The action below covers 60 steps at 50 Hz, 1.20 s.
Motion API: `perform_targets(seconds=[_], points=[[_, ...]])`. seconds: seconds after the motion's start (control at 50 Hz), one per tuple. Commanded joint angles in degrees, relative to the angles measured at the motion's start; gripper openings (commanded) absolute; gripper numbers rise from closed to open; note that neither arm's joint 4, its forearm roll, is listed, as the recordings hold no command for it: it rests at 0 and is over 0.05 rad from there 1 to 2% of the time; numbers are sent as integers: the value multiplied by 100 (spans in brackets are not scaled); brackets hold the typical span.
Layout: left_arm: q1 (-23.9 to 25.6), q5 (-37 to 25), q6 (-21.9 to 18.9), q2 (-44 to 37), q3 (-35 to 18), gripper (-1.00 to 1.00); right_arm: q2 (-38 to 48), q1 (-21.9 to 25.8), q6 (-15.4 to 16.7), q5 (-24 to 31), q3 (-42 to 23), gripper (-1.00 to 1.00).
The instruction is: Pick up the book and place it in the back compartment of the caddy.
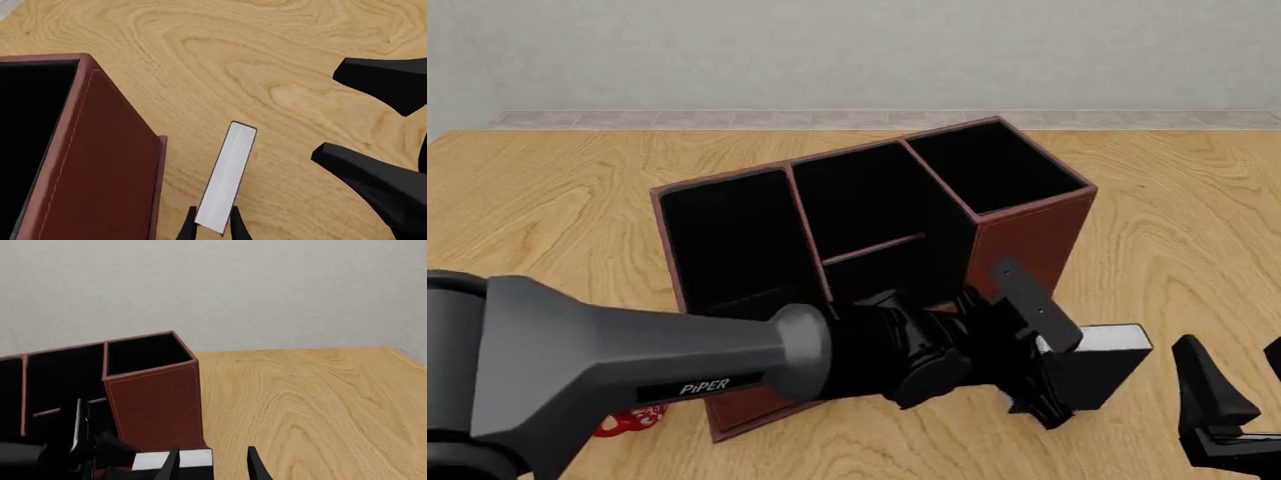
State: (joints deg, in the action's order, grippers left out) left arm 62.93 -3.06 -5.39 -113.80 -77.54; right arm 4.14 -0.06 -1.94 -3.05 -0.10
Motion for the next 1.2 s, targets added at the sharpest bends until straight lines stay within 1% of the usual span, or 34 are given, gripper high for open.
perform_targets(seconds=[0.02,0.1,0.18,0.26,0.42,0.48,0.58,0.78,0.88,1.0,1.2], points=[[-33,55,-25,89,98,-100,-8,1,-3,11,-2,100],[-61,50,-131,163,142,-100,0,1,-10,6,-1,100],[-3,50,-101,278,217,-100,-19,2,2,19,-1,100],[-52,-1,-126,398,240,-100,-41,3,13,38,-3,100],[-97,58,-222,733,505,-100,-39,4,6,38,-1,100],[-93,37,-166,819,545,-100,-50,5,12,46,-2,100],[1,74,-188,1017,700,-100,-64,4,-3,69,-3,100],[10,145,-241,1383,1022,-100,-97,5,-1,100,-2,100],[92,-56,-152,1674,1056,-100,-84,5,5,83,-1,100],[181,-200,-328,1980,1229,-100,-68,6,0,69,1,100],[164,-343,-343,2352,1329,-100,-65,6,1,67,-1,100]])
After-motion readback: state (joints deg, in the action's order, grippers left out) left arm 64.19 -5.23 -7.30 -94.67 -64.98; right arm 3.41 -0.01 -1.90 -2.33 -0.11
